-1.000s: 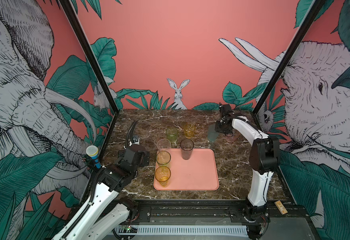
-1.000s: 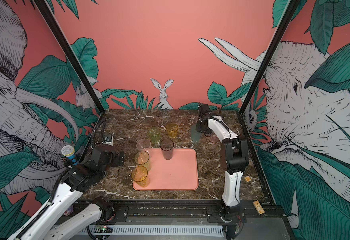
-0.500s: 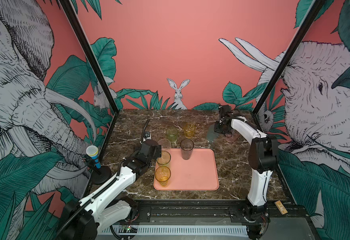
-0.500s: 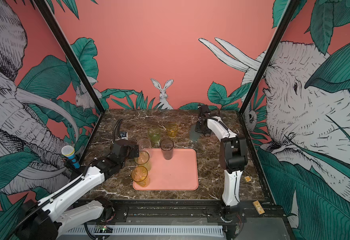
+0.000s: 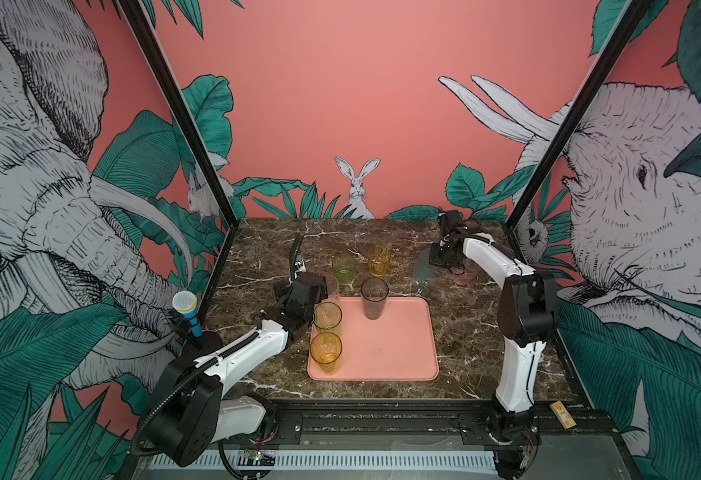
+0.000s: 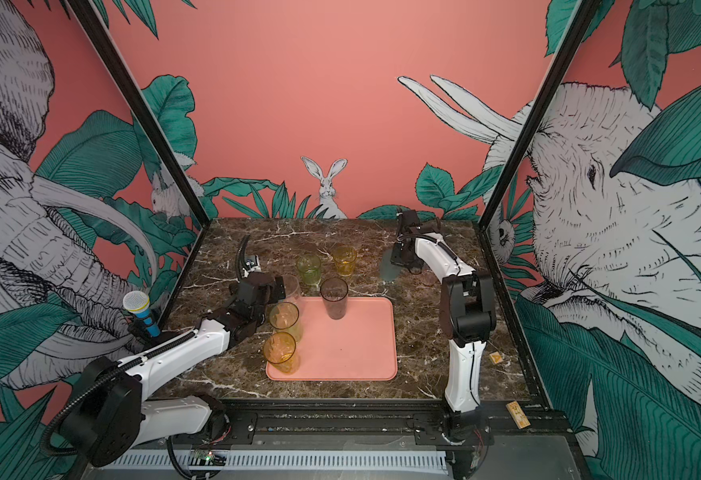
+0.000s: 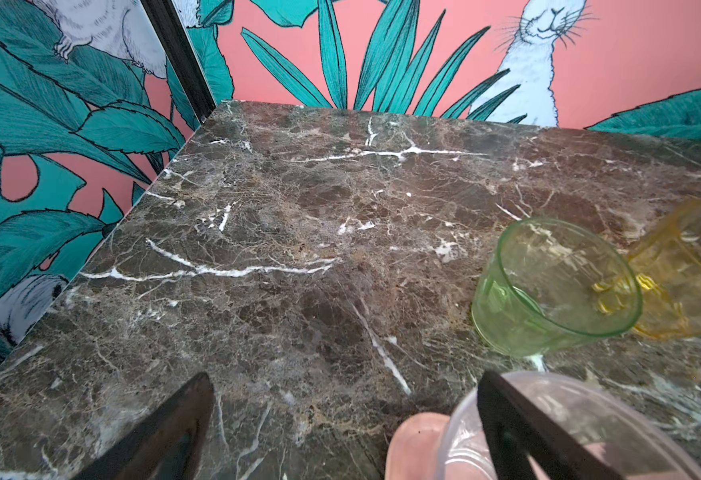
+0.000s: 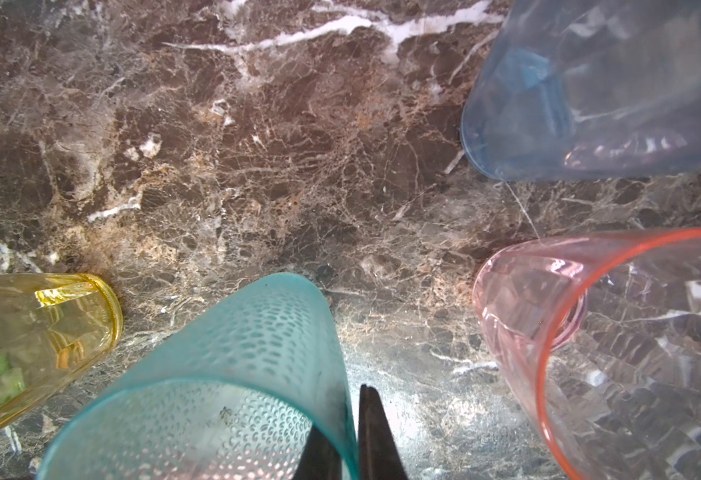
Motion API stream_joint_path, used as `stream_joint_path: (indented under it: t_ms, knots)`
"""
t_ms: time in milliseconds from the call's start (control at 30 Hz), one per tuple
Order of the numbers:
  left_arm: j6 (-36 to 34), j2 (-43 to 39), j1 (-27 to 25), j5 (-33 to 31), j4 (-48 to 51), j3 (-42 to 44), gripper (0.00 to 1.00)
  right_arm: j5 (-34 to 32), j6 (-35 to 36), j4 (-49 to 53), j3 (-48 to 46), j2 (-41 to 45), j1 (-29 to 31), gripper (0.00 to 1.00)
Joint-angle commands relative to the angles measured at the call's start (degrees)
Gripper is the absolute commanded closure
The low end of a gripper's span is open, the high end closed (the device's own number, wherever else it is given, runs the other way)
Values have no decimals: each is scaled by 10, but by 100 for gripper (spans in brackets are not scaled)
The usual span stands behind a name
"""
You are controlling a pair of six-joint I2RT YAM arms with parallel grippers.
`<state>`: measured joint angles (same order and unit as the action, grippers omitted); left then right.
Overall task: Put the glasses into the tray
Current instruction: 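Lower the right gripper and grasp the teal glass while the left arm shifts, then carry the teal glass over the tray with the right gripper while the left withdraws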
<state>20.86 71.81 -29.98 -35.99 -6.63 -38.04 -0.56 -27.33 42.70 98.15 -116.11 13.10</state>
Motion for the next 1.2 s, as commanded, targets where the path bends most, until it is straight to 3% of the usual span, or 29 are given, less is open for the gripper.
stream_joint_path:
  t_ms: [0,433,633,933,1167]
  knots:
    - [-14,-5,6,-2,-13,-12,1,3,6,16,19,-7,-3,100]
    - [-30,-27,9,44,38,-55,1,3,16,55,59,17,-2,100]
    - [-41,-52,17,31,76,-78,0,6,20,90,88,45,-1,100]
    - [-19,-63,87,51,99,-91,1,-16,47,168,89,147,31,100]
    - [-38,-94,157,37,106,-67,1,-29,53,182,-5,248,91,100]
